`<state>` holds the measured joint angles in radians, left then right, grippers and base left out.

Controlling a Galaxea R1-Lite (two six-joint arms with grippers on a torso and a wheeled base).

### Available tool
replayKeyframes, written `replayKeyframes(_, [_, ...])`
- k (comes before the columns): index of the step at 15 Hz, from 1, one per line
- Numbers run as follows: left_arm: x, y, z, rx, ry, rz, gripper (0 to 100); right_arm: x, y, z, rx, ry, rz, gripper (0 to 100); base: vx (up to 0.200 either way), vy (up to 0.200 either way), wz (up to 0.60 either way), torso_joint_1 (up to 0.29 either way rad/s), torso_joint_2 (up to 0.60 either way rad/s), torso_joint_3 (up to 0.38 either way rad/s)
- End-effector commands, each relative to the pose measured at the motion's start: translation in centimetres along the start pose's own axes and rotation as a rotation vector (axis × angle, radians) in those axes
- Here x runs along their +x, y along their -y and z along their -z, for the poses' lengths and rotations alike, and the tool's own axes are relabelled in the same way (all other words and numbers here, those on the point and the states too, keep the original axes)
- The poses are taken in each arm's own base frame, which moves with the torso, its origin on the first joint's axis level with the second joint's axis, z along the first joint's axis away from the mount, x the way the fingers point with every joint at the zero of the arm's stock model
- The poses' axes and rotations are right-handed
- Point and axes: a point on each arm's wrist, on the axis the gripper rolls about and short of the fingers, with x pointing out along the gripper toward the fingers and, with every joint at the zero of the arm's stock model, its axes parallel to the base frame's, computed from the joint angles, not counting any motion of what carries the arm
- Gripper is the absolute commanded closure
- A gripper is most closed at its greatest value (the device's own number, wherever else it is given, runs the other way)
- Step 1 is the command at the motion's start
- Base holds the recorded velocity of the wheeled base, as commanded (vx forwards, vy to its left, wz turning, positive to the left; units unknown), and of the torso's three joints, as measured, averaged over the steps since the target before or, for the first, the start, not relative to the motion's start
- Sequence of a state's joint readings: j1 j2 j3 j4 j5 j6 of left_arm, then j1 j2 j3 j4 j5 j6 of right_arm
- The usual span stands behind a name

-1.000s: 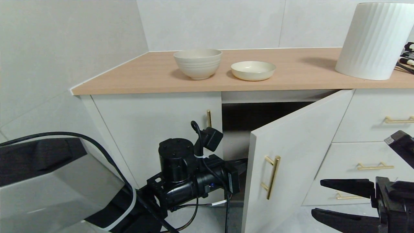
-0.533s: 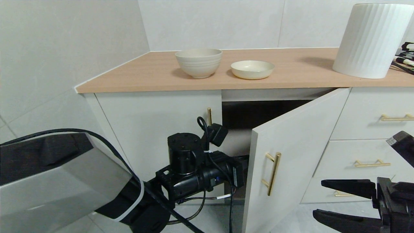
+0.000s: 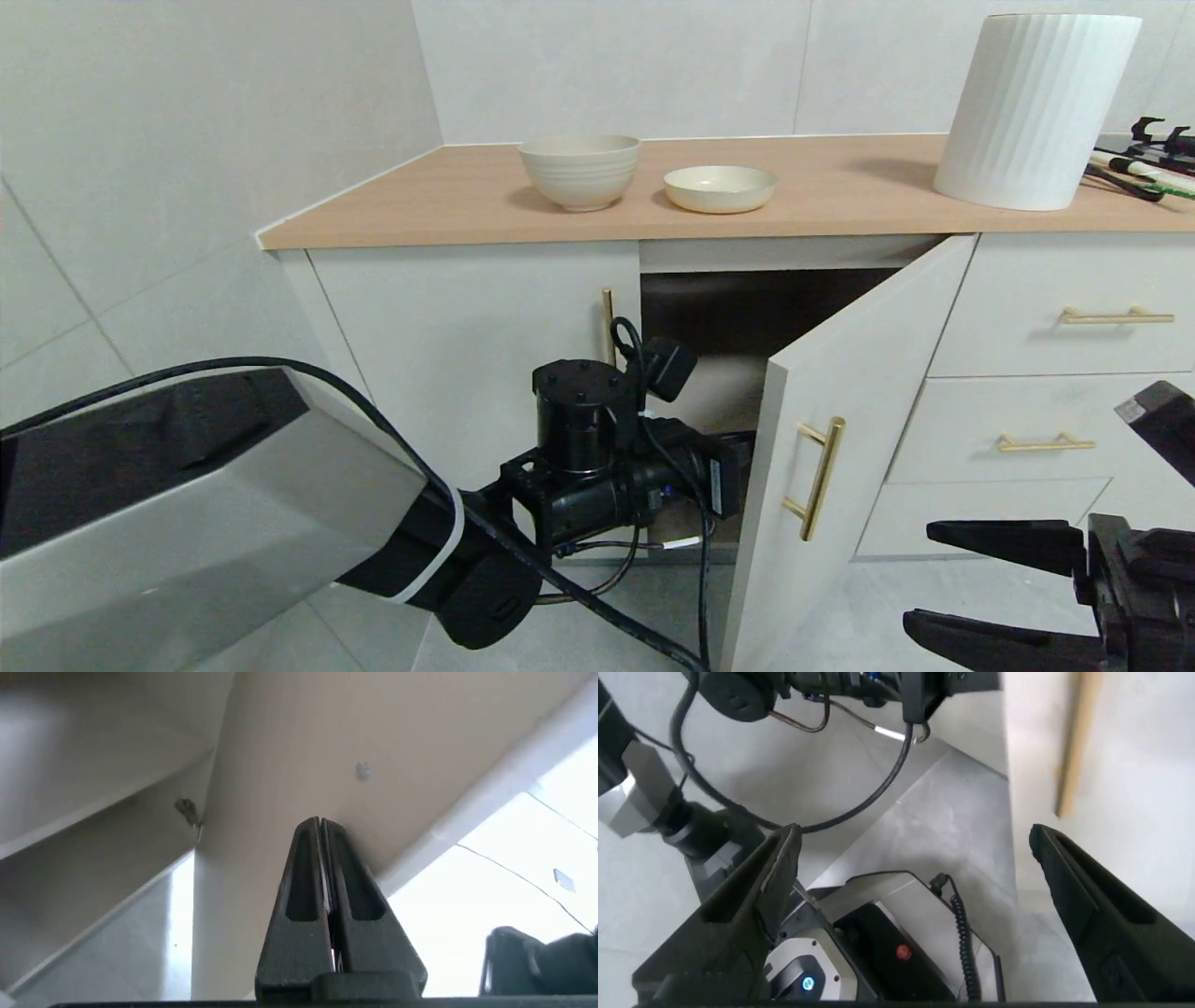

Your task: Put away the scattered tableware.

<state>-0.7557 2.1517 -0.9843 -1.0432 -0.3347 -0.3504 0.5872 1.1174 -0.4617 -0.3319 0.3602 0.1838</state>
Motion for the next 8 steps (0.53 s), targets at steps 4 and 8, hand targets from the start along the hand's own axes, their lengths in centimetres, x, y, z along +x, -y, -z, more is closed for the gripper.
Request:
replayKeyframes(4, [1.5, 0.7, 1.0, 0.004, 0.002, -0.024, 100, 0.0, 0.0, 0.0, -0.001, 0.000, -0.001, 0, 0.000, 0.000, 0.00, 0.000, 0.00, 0.000])
replayKeyframes(8, [2.1, 8.6, 1.4, 0.037, 0.011, 0.121, 100, -1.5, -1.9, -0.2, -0.051, 0.050, -0.114, 0, 0.000, 0.000, 0.00, 0.000, 0.00, 0.000])
